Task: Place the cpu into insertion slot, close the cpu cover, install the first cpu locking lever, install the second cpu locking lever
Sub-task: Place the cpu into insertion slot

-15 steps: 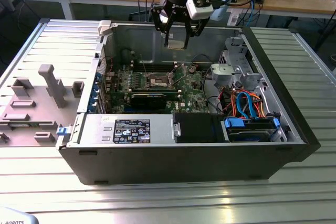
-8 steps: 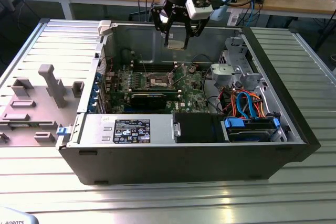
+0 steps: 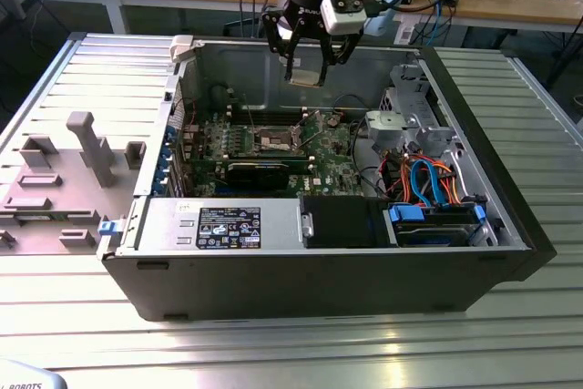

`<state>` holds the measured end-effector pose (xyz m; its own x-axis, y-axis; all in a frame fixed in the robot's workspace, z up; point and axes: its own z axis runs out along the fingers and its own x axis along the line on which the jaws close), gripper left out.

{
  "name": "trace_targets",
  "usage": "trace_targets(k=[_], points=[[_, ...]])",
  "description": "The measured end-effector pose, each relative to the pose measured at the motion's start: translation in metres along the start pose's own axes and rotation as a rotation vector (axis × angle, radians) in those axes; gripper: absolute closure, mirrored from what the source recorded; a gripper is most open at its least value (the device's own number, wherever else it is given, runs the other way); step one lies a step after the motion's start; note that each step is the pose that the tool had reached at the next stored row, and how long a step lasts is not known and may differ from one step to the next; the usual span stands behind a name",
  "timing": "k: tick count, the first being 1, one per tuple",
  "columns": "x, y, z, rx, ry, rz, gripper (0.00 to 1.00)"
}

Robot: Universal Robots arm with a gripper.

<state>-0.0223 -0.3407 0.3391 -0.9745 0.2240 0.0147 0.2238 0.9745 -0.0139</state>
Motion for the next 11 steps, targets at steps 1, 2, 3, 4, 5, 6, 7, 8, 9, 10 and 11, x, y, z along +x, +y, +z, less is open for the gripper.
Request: trace_targets(k=[1, 2, 3, 4, 5, 6, 7, 8, 9, 10, 11], points=[[0.0000, 0.0000, 0.0000, 0.0000, 0.0000, 0.003, 0.46], [0.0000, 0.0000, 0.0000, 0.0000, 0.0000, 0.004, 0.46], [0.0000, 0.0000, 0.0001, 0.0000, 0.0001, 0.006, 0.46], [0.0000, 0.0000, 0.0001, 0.0000, 0.0001, 0.007, 0.46], [0.0000, 0.0000, 0.0001, 0.0000, 0.0001, 0.008, 0.46], [0.0000, 0.0000, 0.0001, 0.0000, 0.0001, 0.011, 0.46], [0.0000, 0.0000, 0.0001, 0.0000, 0.0001, 0.012, 0.46], [0.0000, 0.0000, 0.0001, 0.0000, 0.0002, 0.014, 0.46], [0.0000, 0.0000, 0.0002, 0.0000, 0.0001, 0.016, 0.46], [0.0000, 0.0000, 0.0002, 0.0000, 0.0001, 0.017, 0.46], [0.0000, 0.0000, 0.0002, 0.0001, 0.0002, 0.019, 0.46]])
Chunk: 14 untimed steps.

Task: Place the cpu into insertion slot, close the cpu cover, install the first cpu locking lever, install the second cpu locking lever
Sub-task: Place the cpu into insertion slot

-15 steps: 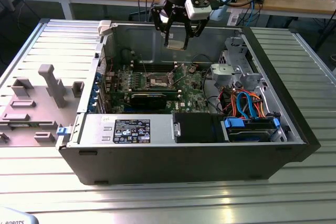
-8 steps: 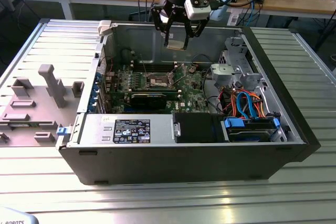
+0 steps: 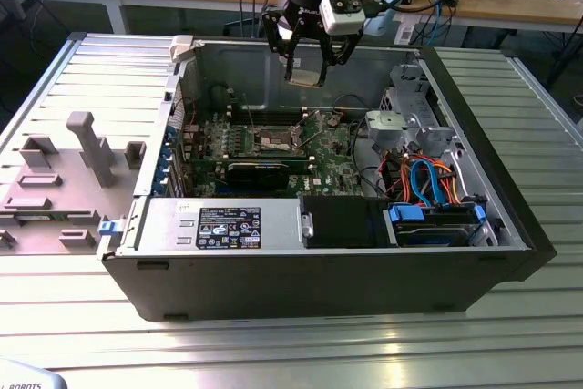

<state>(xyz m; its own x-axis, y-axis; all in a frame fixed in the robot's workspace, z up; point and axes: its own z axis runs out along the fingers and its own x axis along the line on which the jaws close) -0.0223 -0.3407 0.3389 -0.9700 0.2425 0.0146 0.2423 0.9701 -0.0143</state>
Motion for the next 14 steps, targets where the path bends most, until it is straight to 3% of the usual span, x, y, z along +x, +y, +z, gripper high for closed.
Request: trace_targets(k=[14], points=[[0.0000, 0.0000, 0.0003, 0.0004, 0.0002, 0.027, 0.46]])
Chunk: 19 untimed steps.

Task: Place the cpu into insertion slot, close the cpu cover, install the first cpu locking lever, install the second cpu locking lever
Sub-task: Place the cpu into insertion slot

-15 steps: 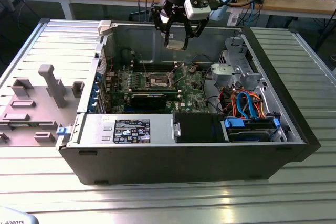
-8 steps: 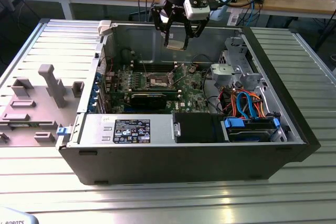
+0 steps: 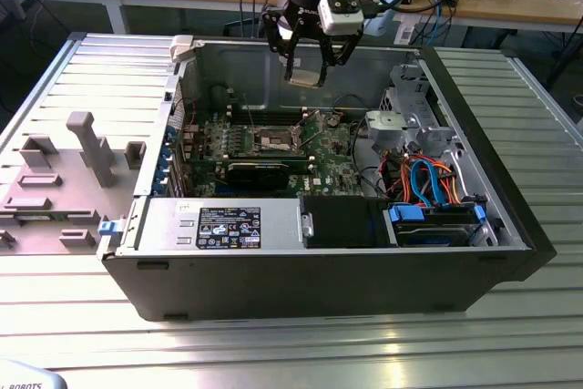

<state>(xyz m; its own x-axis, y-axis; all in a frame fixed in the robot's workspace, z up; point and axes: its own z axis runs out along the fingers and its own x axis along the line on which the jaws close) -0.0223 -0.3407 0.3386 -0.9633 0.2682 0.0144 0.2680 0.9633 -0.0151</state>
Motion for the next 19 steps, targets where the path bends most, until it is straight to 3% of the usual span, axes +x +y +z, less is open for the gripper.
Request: trace_targets(k=[11, 14, 16, 19], points=[[0.0000, 0.0000, 0.0007, -0.0012, 0.0008, 0.040, 0.46], [0.0000, 0.0000, 0.0008, -0.0131, 0.0044, 0.048, 0.46], [0.0001, 0.0000, 0.0009, -0.0254, 0.0082, 0.053, 0.46], [0.0002, 0.0000, 0.0010, -0.0288, 0.0092, 0.057, 0.46]])
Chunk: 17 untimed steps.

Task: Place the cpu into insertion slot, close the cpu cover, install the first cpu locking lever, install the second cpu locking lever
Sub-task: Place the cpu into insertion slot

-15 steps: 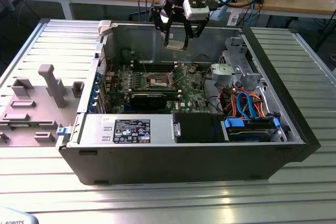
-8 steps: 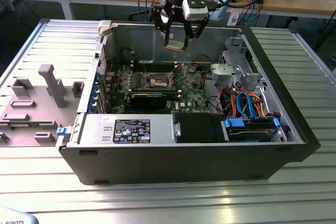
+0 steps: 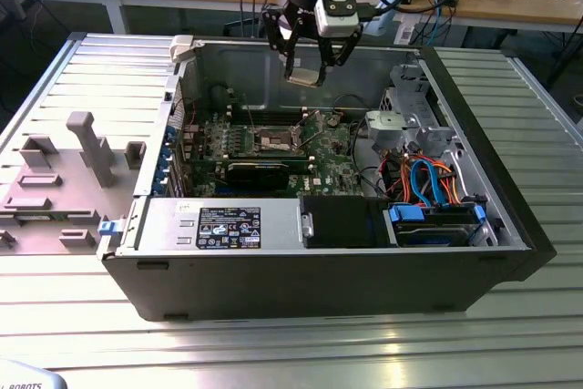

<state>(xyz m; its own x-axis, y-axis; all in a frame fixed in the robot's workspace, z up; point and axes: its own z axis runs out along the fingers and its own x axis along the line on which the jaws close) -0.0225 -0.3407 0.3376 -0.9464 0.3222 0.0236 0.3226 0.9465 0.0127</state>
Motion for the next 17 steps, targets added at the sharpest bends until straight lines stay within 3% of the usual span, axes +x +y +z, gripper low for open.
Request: trace_targets(k=[17], points=[[0.0000, -0.0001, 0.0004, -0.0006, -0.0003, 0.026, 0.46]])
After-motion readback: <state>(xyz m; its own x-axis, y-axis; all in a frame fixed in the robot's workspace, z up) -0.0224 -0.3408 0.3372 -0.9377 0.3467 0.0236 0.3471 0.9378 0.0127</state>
